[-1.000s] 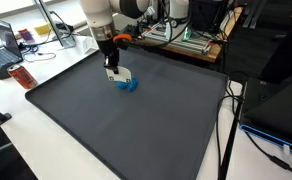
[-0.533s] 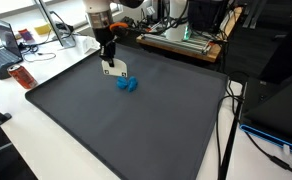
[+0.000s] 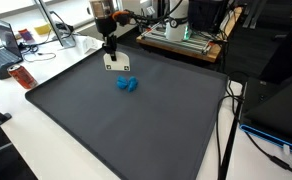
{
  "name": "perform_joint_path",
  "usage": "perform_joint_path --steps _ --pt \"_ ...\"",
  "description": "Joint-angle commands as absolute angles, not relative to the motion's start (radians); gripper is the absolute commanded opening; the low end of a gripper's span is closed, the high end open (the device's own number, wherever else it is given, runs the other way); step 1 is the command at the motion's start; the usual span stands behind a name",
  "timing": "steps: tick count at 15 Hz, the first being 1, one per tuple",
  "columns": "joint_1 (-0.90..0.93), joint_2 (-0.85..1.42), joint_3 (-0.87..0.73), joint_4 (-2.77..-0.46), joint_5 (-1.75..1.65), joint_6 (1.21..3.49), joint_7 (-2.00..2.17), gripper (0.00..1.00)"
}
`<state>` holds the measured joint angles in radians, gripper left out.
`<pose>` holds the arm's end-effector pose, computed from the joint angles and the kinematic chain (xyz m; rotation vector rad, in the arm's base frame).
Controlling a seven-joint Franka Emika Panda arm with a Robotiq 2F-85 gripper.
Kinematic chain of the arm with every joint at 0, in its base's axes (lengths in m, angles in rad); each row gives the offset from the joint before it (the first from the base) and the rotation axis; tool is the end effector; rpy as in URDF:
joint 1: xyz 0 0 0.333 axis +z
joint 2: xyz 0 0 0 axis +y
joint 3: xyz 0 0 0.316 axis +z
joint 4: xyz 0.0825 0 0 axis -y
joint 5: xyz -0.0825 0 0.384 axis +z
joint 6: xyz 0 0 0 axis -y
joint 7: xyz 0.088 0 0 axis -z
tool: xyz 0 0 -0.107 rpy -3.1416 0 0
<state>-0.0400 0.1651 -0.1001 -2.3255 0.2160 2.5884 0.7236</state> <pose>0.5236 -0.0781 0.2780 -2.6121 1.4954 -0.0976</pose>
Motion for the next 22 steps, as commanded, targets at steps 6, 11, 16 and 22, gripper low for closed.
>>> perform_joint_path --steps 6,11,16,22 --pt "-0.057 0.076 -0.037 -2.398 0.599 2.595 0.418 0.01" --pt "-0.017 0.08 -0.021 -2.391 0.584 2.611 0.533 0.01" --pt "0.061 0.094 -0.014 -2.377 0.426 2.712 0.851 0.01" --pt "0.199 0.129 -0.16 -2.283 -0.03 2.653 1.323 0.01"
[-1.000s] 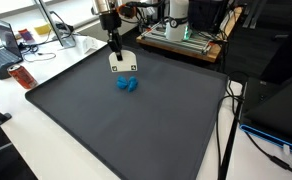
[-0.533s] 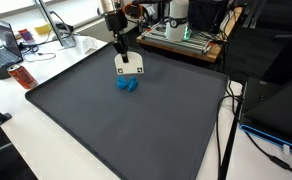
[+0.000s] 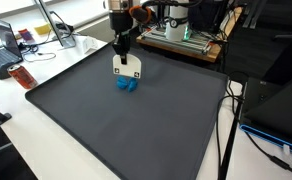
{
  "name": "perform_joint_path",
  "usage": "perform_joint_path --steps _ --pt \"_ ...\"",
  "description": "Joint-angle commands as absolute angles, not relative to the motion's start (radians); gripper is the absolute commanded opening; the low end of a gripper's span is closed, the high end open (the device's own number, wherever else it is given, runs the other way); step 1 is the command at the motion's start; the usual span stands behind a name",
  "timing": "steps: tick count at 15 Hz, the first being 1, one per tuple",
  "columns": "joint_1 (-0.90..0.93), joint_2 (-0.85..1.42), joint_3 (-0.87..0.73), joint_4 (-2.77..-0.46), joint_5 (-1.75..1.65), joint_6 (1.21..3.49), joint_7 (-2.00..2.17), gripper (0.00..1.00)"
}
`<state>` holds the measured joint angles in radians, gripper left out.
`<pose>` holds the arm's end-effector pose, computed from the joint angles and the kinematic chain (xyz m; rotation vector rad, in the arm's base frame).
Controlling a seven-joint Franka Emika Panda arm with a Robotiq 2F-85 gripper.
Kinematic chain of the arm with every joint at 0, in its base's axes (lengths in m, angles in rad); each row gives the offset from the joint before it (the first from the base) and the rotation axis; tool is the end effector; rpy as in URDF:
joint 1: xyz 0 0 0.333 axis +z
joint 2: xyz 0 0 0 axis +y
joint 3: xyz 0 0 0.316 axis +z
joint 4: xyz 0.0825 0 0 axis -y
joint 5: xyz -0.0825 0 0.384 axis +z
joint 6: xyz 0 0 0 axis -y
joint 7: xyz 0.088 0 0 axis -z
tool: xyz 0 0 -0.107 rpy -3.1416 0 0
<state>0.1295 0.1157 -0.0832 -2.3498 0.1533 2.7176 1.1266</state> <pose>0.5343 0.0193 0.3078 -2.4116 1.6681 -0.2522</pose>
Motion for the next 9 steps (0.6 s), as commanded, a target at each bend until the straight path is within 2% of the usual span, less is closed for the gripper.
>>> perform_joint_path --steps 1,4,9 --pt "0.207 0.129 -0.154 -2.257 -0.106 2.615 1.4 0.01" --pt "0.186 0.149 -0.082 -2.149 -0.249 2.45 1.533 0.01" --pt "0.187 0.259 -0.009 -1.933 -0.297 2.172 1.55 0.01"
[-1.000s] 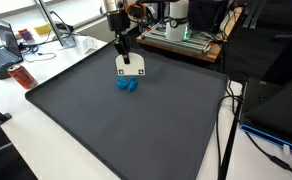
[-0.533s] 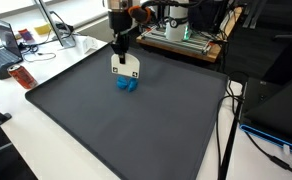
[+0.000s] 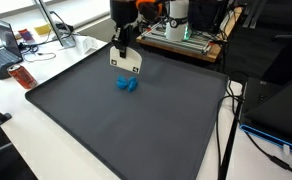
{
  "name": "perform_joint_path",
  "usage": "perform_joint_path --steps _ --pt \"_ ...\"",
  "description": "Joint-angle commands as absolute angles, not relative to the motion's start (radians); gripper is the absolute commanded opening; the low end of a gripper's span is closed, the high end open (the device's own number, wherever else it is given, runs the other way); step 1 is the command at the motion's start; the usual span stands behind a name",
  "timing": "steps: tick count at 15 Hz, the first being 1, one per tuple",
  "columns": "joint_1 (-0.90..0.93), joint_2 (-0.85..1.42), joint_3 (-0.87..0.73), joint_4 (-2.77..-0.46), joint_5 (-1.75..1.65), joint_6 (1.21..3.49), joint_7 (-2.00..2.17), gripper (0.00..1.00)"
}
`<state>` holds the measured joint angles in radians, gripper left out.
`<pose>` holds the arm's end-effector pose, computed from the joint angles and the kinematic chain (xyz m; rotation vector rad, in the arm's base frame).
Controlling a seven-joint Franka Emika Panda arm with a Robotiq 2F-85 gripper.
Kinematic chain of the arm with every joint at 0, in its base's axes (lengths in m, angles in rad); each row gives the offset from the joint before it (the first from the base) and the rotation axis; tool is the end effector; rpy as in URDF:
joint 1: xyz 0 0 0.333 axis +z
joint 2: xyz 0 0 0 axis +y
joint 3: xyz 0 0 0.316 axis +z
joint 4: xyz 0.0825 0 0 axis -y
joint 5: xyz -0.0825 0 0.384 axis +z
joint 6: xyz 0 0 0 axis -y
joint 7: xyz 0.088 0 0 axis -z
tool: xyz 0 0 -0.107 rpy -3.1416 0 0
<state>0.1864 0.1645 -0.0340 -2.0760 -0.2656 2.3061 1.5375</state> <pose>0.5747 0.0833 0.3572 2.4961 -1.7300 0.3028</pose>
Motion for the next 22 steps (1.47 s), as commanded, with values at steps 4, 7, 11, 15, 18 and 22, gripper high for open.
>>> perform_joint_path --steps 4,7,11,15,18,22 --pt "0.193 0.395 -0.001 -1.762 -0.292 2.015 1.52 0.01" --pt "0.206 0.519 -0.013 -1.625 -0.305 1.923 1.503 0.01" --pt "0.228 0.677 -0.033 -1.443 -0.313 1.796 1.487 0.01" --pt "0.246 0.807 -0.05 -1.269 -0.313 1.667 1.438 0.01" --pt "0.257 0.881 -0.062 -1.154 -0.312 1.581 1.398 0.01" --pt "0.268 0.972 -0.076 -1.015 -0.307 1.493 1.36 0.01"
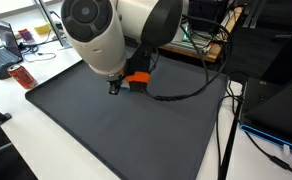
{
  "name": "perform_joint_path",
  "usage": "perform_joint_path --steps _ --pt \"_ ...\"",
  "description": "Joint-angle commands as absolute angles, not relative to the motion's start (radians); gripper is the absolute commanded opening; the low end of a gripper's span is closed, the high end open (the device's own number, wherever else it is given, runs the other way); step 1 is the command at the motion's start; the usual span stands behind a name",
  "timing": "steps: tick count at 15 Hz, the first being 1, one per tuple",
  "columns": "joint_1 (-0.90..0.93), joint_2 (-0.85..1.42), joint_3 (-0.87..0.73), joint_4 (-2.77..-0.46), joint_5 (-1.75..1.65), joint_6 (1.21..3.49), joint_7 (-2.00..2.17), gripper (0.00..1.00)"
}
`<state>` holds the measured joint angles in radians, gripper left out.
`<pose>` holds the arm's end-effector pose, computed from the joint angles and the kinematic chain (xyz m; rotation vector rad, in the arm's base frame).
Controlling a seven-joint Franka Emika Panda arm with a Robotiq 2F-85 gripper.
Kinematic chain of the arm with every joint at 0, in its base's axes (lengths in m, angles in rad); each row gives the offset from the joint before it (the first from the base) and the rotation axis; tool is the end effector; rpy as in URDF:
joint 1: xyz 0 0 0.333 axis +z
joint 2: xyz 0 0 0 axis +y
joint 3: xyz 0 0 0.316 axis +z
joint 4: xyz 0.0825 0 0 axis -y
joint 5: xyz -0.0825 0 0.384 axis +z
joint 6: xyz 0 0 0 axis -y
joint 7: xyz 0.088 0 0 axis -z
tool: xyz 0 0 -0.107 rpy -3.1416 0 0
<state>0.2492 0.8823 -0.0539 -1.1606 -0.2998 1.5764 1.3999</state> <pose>0.6999 0.1166 0.2399 2.1790 -1.3681 -0.1045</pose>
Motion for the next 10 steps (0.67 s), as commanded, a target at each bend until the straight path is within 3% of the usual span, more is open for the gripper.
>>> perform_joint_path --steps 1,10 --pt "0.27 0.996 -0.079 -0.984 -0.307 1.473 1.355 0.01" --pt "0.279 1.118 -0.121 -0.797 -0.307 1.361 1.356 0.01"
